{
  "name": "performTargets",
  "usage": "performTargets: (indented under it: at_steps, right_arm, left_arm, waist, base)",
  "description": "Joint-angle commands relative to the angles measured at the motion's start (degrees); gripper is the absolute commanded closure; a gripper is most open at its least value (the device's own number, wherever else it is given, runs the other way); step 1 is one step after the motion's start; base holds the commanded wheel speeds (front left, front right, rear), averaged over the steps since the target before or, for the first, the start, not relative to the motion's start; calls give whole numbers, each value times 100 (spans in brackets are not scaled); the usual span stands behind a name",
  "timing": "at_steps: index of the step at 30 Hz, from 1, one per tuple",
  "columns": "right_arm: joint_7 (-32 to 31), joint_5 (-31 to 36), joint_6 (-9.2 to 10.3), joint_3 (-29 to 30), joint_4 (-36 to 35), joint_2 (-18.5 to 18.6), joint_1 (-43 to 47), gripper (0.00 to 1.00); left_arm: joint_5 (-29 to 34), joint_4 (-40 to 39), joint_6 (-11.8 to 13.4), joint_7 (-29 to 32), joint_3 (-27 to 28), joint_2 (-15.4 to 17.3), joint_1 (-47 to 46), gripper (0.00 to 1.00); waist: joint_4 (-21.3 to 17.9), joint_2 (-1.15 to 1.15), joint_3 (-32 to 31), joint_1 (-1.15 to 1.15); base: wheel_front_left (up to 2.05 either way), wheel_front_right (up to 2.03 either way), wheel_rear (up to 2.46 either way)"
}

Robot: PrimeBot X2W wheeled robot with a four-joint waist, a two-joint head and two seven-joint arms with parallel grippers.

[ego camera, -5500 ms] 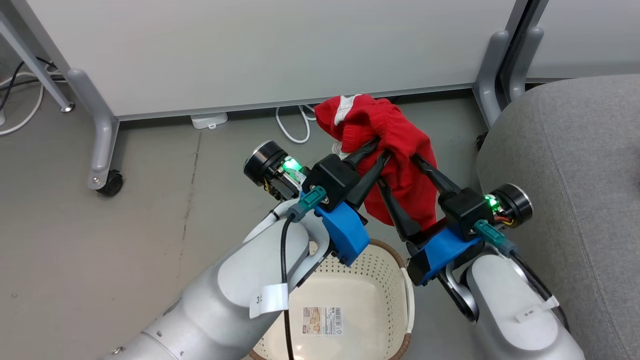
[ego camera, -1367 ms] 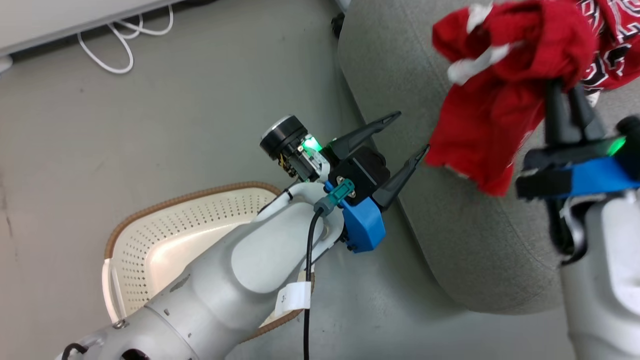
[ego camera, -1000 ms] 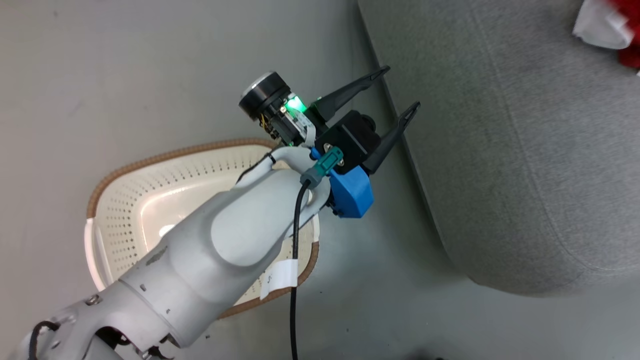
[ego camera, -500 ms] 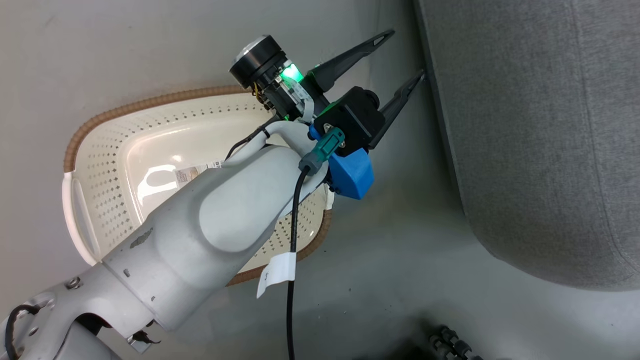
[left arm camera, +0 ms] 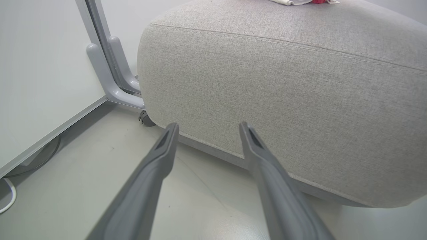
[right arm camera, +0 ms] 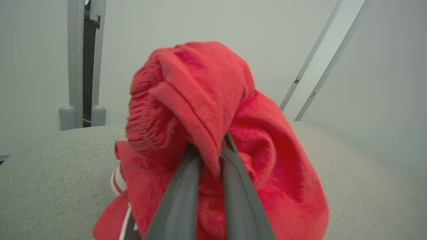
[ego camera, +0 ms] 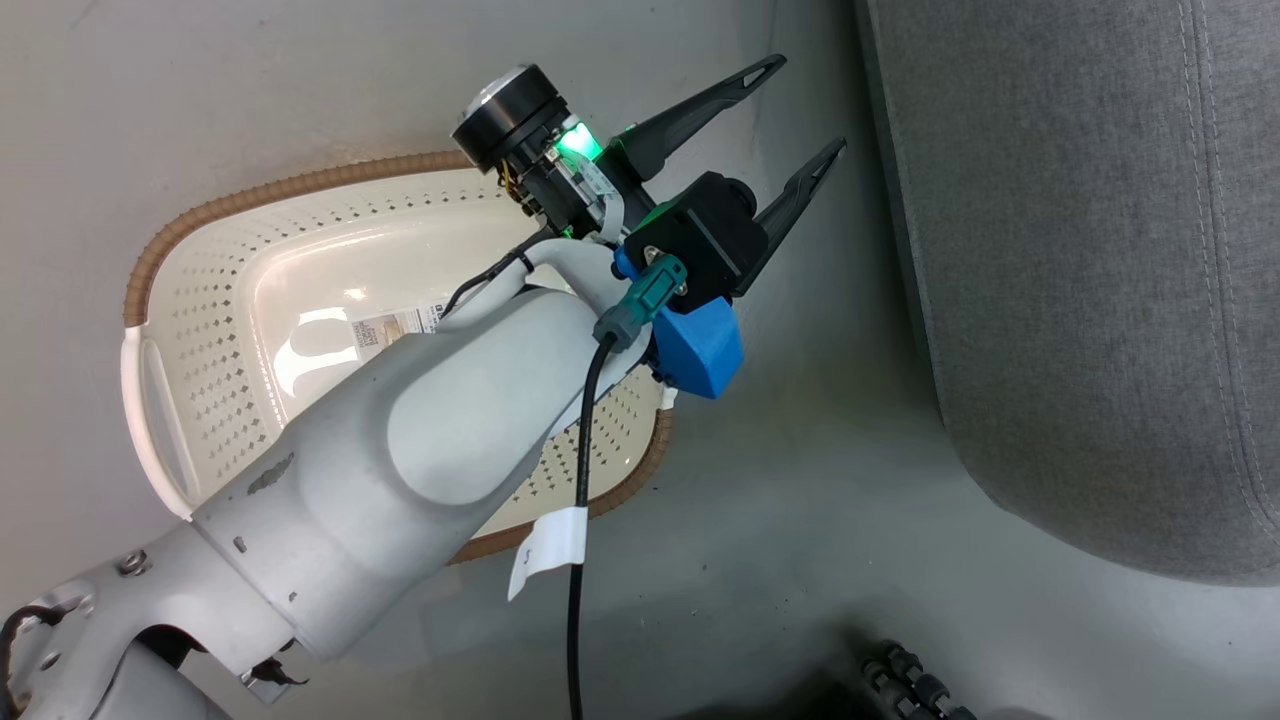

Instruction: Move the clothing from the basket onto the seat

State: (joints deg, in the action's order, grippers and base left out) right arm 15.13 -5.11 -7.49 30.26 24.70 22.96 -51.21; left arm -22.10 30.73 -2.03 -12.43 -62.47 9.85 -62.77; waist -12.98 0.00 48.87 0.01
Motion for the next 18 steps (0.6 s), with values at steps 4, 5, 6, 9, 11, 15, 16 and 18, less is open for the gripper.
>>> performTargets:
  at_steps: [4, 5, 6, 9, 11, 15, 16, 18]
  right_arm:
    - [2, -21, 0, 26, 207, -131, 134, 100]
    - [3, -30, -1, 22, 254, -129, 146, 100]
    - [2, -37, -1, 20, 306, -122, 165, 100]
    - [2, -42, 0, 71, 281, -98, 210, 51]
    - [3, -38, -1, 47, 185, -127, 263, 0]
    - [3, -47, -1, 55, -147, -256, 605, 0]
    - [2, -11, 0, 36, -221, -280, 738, 0]
    - [3, 26, 0, -4, -373, -348, 999, 0]
  left_arm:
    - [-11, -51, 42, 11, -23, 66, -103, 0]
    - [-19, -55, 48, 15, -25, 74, -105, 0]
    - [-26, -61, 52, 19, -28, 84, -108, 0]
    - [-43, -59, 68, 22, -31, 97, -99, 0]
    - [-46, -49, 86, -2, -32, 94, -62, 0]
    - [-102, -4, 101, -91, -32, 38, 69, 0]
    - [-112, 4, 103, -106, -24, 16, 103, 0]
    - [-159, 36, 115, -155, 6, -12, 168, 0]
  waist:
    - [3, 0, 3, -1]
    - [3, 0, 2, -1]
    - [4, 0, 2, -1]
    - [0, 0, -33, -1]
    - [-2, 0, -102, -1]
    - [22, 0, -371, -1]
    - [35, 0, -464, -1]
    - [66, 0, -654, -1]
  base:
    - [0, 0, 0]
    - [0, 0, 0]
    - [0, 0, 0]
    - [0, 0, 0]
    - [0, 0, 0]
    - [0, 0, 0]
    - [0, 0, 0]
    - [0, 0, 0]
